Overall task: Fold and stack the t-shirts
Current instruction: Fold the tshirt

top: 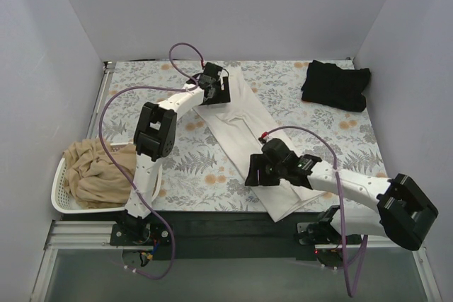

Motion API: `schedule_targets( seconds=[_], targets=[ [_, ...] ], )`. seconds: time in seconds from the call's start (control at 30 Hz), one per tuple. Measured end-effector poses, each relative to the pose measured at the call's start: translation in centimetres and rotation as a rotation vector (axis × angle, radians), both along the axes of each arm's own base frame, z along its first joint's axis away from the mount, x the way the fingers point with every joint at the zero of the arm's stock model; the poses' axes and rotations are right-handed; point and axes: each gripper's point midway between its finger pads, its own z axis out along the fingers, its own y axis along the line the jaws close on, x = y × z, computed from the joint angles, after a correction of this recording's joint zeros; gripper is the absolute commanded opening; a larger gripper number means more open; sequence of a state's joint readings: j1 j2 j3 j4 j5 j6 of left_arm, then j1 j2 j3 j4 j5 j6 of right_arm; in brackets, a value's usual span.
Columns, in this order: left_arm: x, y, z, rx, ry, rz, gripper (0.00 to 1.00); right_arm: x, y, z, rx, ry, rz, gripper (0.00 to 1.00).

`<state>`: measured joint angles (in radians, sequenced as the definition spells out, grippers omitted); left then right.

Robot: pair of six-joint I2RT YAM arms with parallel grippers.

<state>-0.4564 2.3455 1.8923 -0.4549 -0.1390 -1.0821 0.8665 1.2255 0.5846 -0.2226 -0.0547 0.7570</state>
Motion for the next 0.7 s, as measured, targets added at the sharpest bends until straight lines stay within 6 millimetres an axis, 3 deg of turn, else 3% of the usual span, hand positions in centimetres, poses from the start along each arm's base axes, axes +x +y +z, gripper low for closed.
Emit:
schedule_targets(
  seconds=[0.1, 0.27, 0.37, 0.43, 0.57, 0.7],
  targets=[
    [0.0, -0.4, 1.1, -0.002, 0.002, 0.001, 0.77, 0.7, 0.0, 1.8, 0.021, -0.049, -0.017, 0.63],
    [-0.3, -1.8, 5.9, -0.037, -0.059, -0.003, 0.77, 1.8, -1.3, 4.4, 0.043, -0.156, -0.079, 0.64],
    [-2.1, -2.7, 8.9, -0.067, -0.094, -0.022, 0.77, 2.2, -2.5, 4.2, 0.012, -0.173, -0.118, 0.64],
    [-3.8, -2.9, 9.8, -0.079, -0.089, -0.032, 0.77, 2.1, -3.6, 3.1, -0.032, -0.160, -0.137, 0.63],
    [-6.5, -3.6, 8.0, -0.078, -0.040, -0.049, 0.76, 1.1, -5.4, 1.0, -0.109, -0.119, -0.146, 0.62],
    [-8.2, -3.4, 3.3, -0.035, 0.056, -0.046, 0.77, 0.6, -6.0, -0.1, -0.141, -0.093, -0.146, 0.61]
  ],
)
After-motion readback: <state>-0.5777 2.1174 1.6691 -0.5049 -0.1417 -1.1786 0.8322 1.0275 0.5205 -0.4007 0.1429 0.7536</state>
